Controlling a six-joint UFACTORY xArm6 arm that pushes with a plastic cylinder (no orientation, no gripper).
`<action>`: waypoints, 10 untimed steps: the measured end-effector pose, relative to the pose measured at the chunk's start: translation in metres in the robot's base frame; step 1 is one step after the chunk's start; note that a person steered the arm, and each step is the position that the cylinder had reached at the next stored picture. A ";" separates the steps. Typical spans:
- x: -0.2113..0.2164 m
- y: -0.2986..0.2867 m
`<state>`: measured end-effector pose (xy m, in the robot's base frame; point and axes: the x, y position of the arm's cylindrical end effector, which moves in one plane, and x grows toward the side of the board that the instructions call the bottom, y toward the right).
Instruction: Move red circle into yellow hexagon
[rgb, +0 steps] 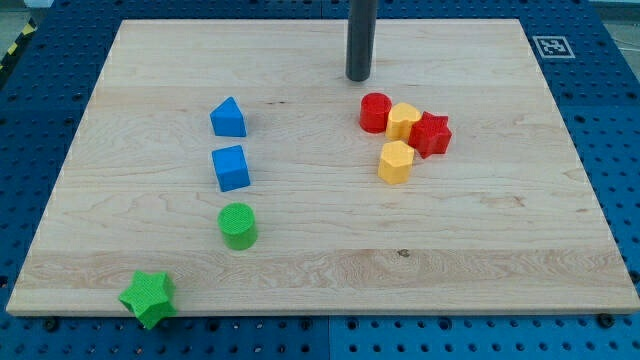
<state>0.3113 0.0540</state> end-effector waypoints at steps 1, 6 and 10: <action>0.005 0.016; 0.036 -0.005; 0.110 -0.003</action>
